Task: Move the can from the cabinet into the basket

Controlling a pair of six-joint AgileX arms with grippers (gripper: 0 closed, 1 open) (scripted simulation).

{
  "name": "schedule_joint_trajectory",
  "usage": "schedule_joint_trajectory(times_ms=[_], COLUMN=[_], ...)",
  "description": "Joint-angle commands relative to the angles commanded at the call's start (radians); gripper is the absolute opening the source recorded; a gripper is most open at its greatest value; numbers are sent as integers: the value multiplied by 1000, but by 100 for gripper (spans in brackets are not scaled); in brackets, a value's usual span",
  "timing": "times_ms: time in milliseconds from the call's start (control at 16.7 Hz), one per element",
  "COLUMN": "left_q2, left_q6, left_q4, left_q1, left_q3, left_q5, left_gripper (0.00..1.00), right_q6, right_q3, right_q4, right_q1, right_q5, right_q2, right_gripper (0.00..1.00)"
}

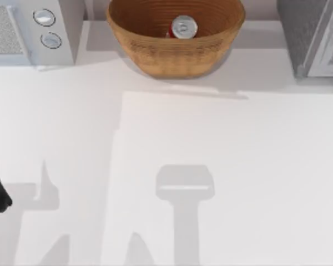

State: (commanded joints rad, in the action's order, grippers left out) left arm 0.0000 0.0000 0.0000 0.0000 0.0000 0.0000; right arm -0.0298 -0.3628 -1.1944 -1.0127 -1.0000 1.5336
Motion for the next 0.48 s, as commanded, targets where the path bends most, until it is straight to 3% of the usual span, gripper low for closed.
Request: schedule_joint_trajectory(times_ms=[480], left_q2=[0], left_q6=[0], left_q4=[0], left_q1=[0], left_q3=[0], left_q5=[0], left_gripper=[100], right_q6=[0], right_q3=[-12], right_q4=[0], right_q1=[-10], right_q5=[-11], right_q2=[14], right_gripper=[100])
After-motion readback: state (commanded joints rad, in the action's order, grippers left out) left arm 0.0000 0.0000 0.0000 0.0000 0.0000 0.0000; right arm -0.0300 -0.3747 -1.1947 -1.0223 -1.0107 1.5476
